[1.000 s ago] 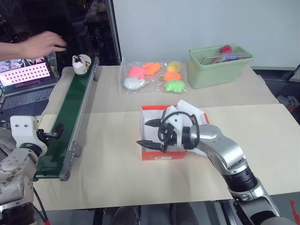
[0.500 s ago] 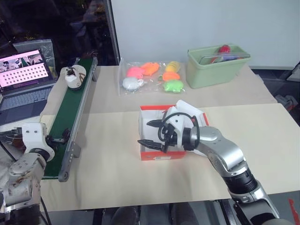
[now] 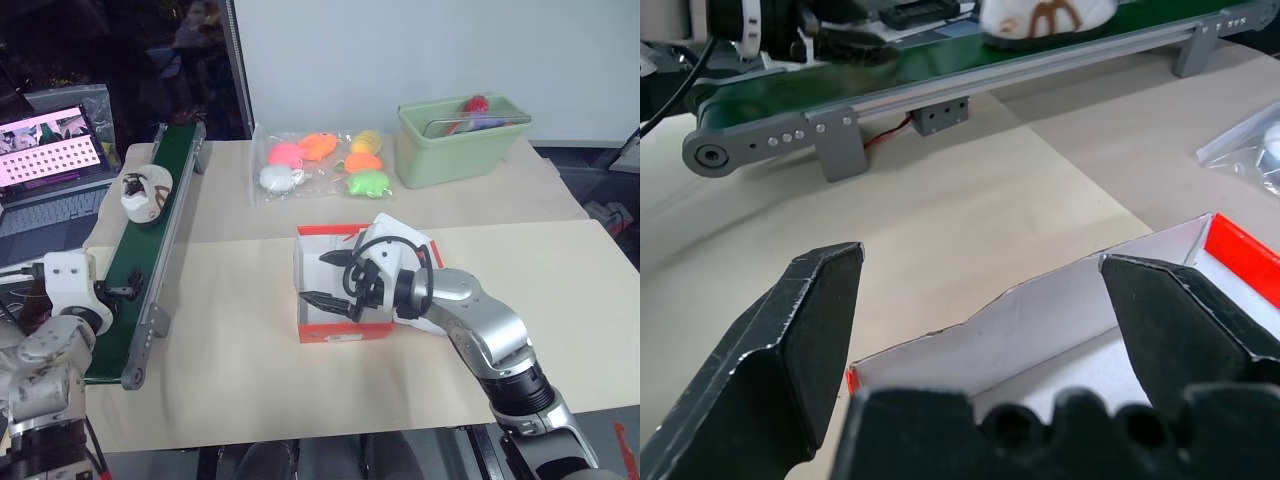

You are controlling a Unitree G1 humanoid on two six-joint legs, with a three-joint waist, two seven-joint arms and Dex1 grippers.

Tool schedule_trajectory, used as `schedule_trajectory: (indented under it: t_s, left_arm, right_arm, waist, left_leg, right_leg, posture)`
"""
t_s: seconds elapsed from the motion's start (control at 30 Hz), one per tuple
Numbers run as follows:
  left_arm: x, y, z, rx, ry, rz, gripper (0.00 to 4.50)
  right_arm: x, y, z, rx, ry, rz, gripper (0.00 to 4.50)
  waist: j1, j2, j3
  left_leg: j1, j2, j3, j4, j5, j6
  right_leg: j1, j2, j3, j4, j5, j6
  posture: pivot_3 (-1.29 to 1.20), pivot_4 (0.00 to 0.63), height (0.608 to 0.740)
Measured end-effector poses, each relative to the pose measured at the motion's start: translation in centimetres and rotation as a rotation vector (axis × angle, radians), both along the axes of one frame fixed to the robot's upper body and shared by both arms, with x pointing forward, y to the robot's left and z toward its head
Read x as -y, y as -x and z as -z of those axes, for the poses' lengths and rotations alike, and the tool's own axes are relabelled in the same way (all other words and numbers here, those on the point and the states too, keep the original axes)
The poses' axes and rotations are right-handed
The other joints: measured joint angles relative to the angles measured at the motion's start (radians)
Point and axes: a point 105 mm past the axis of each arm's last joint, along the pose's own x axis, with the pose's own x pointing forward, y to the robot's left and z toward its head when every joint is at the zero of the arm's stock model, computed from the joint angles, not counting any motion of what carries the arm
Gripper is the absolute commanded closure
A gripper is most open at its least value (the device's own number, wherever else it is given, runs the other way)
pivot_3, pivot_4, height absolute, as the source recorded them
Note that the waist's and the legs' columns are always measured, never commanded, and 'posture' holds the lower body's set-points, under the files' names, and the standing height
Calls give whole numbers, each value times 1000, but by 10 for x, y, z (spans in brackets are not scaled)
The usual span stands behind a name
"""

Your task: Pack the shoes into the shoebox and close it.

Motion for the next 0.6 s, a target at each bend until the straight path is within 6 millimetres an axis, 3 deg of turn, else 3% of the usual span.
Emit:
schedule_trajectory:
  t_s: [0.6]
  left_arm:
    - [-1, 0, 17, -47, 28, -15, 0]
  right_arm:
    - [2, 0, -5, 0, -20, 14, 48]
  waist:
    - [1, 0, 0]
  left_leg:
    - [0, 0, 0, 0, 0, 0]
  right_leg:
    - [0, 0, 0, 0, 0, 0]
  posture:
    - [0, 150, 740]
